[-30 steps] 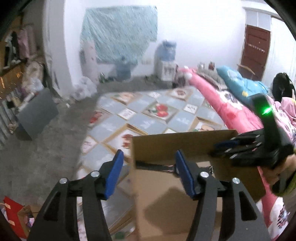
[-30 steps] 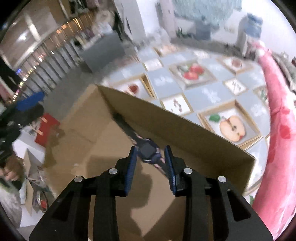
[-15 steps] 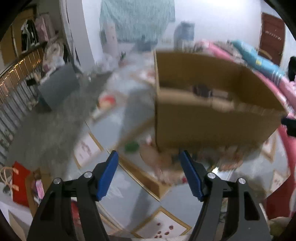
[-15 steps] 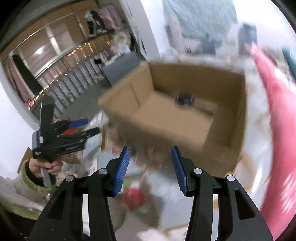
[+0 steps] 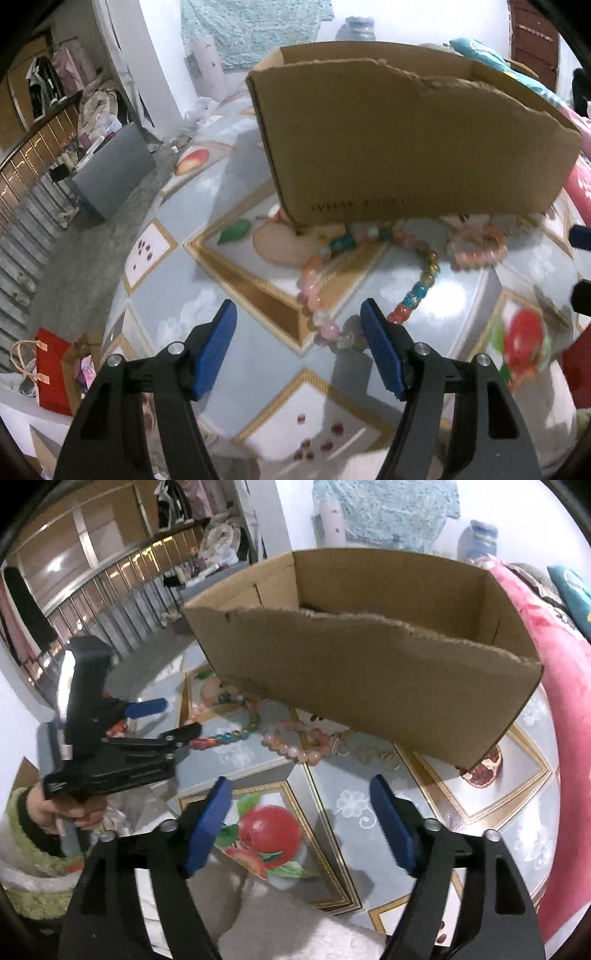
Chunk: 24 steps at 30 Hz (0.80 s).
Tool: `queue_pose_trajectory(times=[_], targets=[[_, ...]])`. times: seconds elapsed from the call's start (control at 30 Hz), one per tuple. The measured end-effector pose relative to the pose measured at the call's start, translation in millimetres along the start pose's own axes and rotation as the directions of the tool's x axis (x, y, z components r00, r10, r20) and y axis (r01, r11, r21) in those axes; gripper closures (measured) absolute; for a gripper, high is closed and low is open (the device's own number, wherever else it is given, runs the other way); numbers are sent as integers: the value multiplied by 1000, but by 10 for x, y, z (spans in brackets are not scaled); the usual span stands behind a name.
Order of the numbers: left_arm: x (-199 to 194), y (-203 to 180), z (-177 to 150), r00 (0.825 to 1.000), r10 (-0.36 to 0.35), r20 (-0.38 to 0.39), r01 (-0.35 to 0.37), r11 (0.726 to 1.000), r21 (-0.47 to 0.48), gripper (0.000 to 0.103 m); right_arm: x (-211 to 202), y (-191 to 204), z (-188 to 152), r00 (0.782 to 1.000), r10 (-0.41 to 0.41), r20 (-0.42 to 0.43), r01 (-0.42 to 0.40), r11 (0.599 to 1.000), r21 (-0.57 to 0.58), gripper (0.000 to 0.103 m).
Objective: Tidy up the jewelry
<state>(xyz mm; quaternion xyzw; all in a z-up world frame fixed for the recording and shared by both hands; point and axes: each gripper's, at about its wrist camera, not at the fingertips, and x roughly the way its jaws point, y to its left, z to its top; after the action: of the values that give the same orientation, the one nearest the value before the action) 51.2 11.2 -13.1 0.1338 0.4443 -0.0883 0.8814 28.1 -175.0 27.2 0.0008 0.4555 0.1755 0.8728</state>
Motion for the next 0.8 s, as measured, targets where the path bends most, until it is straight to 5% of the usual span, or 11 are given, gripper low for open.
queue_pose_trajectory(times=[0.13, 0.47, 0.8], targets=[[-56, 41, -101, 999, -31, -10, 31, 998, -46, 38, 124, 84, -52, 998, -59, -7, 59, 998, -33, 12], [-57, 72, -147, 997, -75, -3, 74, 993, -89, 48, 522, 160, -132, 977, -204, -70, 194, 973, -128, 8], [12, 88, -113, 996, -94, 7, 94, 994, -62, 75, 546, 47, -179, 985, -157, -70, 148, 982, -114, 8]])
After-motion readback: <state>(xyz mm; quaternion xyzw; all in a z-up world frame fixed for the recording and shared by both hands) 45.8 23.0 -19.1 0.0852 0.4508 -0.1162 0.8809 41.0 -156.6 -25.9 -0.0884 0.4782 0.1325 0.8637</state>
